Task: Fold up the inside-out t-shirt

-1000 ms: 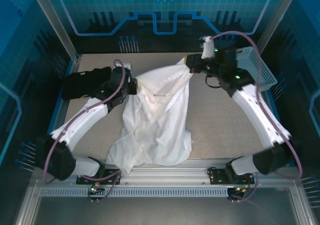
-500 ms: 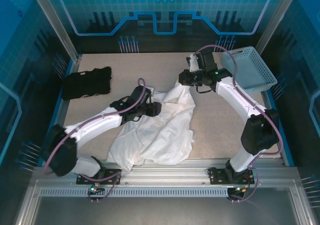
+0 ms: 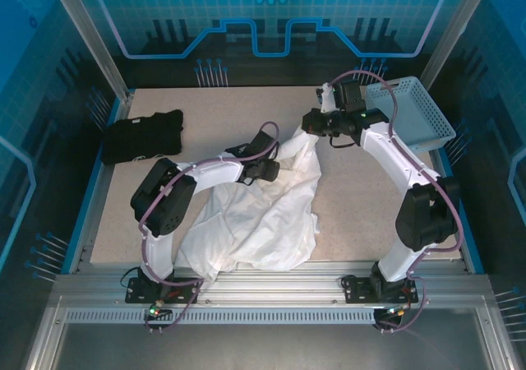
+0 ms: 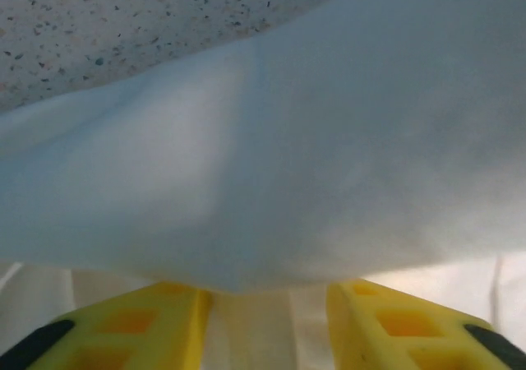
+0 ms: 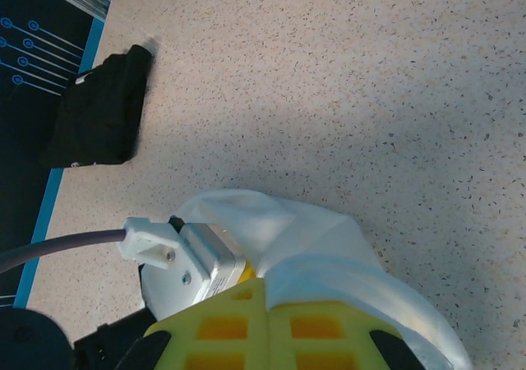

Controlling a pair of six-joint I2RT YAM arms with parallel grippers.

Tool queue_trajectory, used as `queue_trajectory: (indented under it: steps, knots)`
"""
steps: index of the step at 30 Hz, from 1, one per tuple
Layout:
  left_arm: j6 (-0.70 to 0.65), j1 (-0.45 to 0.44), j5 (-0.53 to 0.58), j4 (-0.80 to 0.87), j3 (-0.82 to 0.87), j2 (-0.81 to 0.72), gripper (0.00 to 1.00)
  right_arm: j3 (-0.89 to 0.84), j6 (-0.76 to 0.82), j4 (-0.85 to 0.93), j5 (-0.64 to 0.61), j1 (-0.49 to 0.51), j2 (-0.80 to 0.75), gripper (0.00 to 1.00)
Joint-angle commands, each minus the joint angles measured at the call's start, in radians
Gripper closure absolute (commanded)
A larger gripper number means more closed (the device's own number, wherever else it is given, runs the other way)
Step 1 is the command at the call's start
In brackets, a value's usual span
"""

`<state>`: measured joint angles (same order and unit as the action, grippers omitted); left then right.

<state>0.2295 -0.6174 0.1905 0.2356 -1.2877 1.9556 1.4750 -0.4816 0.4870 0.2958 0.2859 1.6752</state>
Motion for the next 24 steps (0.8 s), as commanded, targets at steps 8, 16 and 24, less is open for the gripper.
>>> queue_trajectory:
  steps: [8, 16, 24]
  knots:
    - [-0.005, 0.054, 0.016, -0.013, 0.025, -0.06, 0.9, 0.016, 0.006, 0.012, 0.011, -0.038, -0.008, 1.0]
    - [-0.024, 0.119, 0.011, 0.027, 0.016, -0.416, 1.0, 0.141, 0.042, 0.057, -0.005, -0.092, -0.077, 1.0]
    - [0.072, 0.336, 0.068, -0.002, -0.131, -0.806, 1.0, 0.448, 0.11, 0.034, -0.123, -0.099, -0.197, 1.0]
